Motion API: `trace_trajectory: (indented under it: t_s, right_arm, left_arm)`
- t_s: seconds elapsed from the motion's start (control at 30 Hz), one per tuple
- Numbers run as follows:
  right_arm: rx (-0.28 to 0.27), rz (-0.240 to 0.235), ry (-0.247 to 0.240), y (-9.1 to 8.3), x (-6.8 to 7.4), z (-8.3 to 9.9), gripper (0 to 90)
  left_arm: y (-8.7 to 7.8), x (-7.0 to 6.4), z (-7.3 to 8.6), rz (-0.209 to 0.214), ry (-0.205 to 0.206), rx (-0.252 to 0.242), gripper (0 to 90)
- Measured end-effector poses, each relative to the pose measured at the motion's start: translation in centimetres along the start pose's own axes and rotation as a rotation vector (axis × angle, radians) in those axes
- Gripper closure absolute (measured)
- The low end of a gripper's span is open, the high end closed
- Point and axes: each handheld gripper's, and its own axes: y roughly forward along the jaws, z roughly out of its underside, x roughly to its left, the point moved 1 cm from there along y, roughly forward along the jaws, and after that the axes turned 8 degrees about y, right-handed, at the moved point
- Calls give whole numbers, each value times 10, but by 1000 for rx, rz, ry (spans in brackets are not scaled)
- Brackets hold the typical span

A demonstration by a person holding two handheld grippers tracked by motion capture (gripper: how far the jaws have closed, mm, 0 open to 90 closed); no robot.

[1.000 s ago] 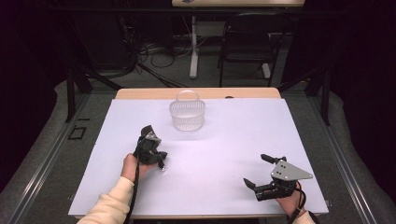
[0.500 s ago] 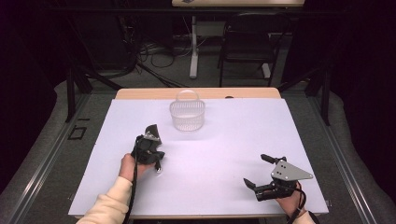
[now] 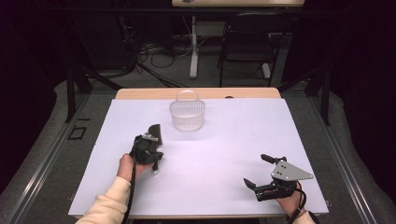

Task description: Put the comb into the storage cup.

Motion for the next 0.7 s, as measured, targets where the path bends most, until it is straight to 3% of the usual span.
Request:
trace_trajectory:
  t_s: [0.7]
  right_arm:
    - [-5,-4,-4,0,0,0,0]
  left_arm:
    - [-2,1,3,-8,8,19,900]
